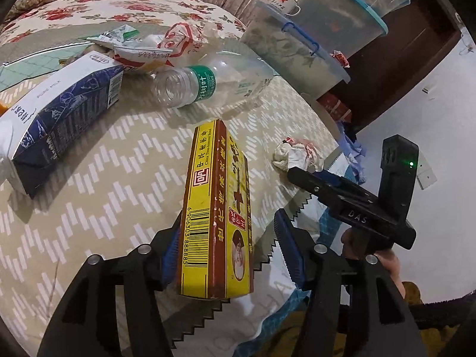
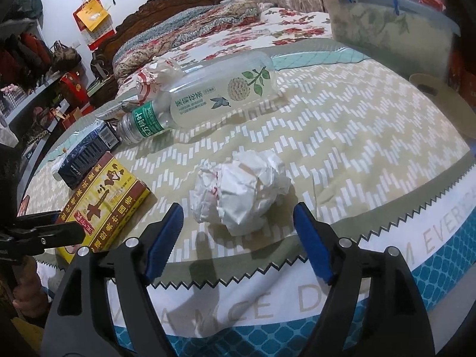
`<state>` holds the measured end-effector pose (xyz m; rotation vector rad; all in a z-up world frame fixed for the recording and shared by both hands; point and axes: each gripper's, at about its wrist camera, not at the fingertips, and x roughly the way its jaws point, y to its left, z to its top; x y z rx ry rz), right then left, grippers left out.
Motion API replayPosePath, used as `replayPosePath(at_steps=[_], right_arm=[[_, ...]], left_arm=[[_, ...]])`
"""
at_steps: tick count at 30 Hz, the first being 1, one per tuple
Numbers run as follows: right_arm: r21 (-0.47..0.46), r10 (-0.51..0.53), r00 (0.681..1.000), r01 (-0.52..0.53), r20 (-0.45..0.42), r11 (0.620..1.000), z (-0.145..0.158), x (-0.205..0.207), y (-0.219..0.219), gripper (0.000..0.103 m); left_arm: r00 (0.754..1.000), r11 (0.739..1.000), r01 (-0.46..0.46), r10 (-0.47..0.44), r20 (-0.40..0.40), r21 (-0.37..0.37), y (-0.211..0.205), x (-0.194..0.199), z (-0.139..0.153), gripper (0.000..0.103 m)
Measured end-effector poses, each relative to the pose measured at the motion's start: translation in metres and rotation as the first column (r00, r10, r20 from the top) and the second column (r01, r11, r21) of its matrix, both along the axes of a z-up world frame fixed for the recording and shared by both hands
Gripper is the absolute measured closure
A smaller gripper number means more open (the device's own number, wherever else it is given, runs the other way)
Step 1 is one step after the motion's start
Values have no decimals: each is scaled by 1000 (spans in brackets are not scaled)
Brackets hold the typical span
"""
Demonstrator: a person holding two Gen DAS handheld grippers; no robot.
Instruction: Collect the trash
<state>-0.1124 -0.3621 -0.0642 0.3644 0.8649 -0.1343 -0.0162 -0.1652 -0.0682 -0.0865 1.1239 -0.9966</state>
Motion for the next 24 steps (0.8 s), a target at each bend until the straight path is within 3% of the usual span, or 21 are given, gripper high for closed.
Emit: replayPosePath(at_steps=[5, 7, 8, 9, 17, 24], right_arm=[[4, -7, 1000, 7, 4, 1000, -1, 0, -1, 26], [-3, -6, 1000, 6, 7, 1000, -3, 0, -1, 29], [-10, -1, 1000, 1, 8, 1000, -3, 0, 0, 52], [-17, 4, 1000, -4, 4, 1000, -4, 0, 1, 61], [-63, -36, 994, 42, 98, 997, 10, -17, -14, 63], [-6, -193, 967, 197, 164, 980, 12, -46, -105, 63]], left_arm=[[1000, 1000, 11, -11, -12, 10, -5, 0, -2, 52], [1000, 1000, 22, -21, -22, 10, -8, -1, -4, 73], [999, 999, 34, -34, -39, 8, -10, 0, -6, 79], [997, 999, 46, -46, -61, -7, -12, 1, -7, 81], [995, 996, 90, -89, -34, 13, -47, 3, 11, 82], [971, 969, 241, -239, -28, 55, -150, 8, 39, 82]])
